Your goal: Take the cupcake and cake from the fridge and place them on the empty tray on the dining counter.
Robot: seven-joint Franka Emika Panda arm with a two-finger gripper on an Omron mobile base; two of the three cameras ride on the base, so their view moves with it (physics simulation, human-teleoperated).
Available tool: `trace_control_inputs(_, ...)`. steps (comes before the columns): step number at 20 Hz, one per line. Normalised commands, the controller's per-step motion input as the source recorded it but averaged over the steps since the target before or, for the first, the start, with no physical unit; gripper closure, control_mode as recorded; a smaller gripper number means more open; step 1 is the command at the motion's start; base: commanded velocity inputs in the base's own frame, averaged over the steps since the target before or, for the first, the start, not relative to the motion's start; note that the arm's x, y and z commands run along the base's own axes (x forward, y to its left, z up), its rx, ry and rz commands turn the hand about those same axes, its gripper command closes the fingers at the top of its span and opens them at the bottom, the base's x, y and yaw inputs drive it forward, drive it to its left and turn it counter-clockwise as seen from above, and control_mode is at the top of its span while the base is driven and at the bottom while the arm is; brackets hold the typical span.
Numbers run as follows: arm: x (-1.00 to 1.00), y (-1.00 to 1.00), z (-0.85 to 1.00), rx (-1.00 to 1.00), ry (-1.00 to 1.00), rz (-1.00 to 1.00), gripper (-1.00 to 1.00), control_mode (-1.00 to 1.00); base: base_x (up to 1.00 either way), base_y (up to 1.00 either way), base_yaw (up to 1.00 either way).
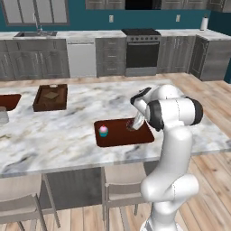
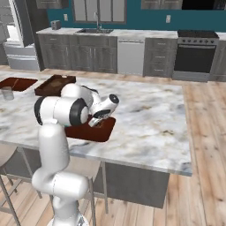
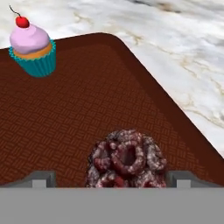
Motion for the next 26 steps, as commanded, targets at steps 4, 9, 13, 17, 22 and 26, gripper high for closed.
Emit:
trace_control_inputs(4,-0.45,0.00,0.80,0.00,-0.12,0.00,-1.00,-1.00,0.00,0.00,0.00)
trace_control_inputs(9,-0.30,0.11,1.00,0.00,-0.15,0.00,-1.00,-1.00,0.00,0.00,0.00)
trace_control_inputs(13,-0.35,0.38,1.00,-0.03,-0.04,0.00,-1.00,-1.00,0.00,0.00,0.00)
trace_control_inputs(17,-0.70,0.39,0.99,-0.13,0.09,0.00,-1.00,-1.00,0.00,0.00,0.00)
trace_control_inputs(22,-0.95,0.35,0.70,-0.15,0.19,0.00,-1.00,-1.00,0.00,0.00,0.00)
trace_control_inputs(26,-1.00,0.16,0.32,-0.10,0.11,0.00,-1.00,-1.00,0.00,0.00,0.00)
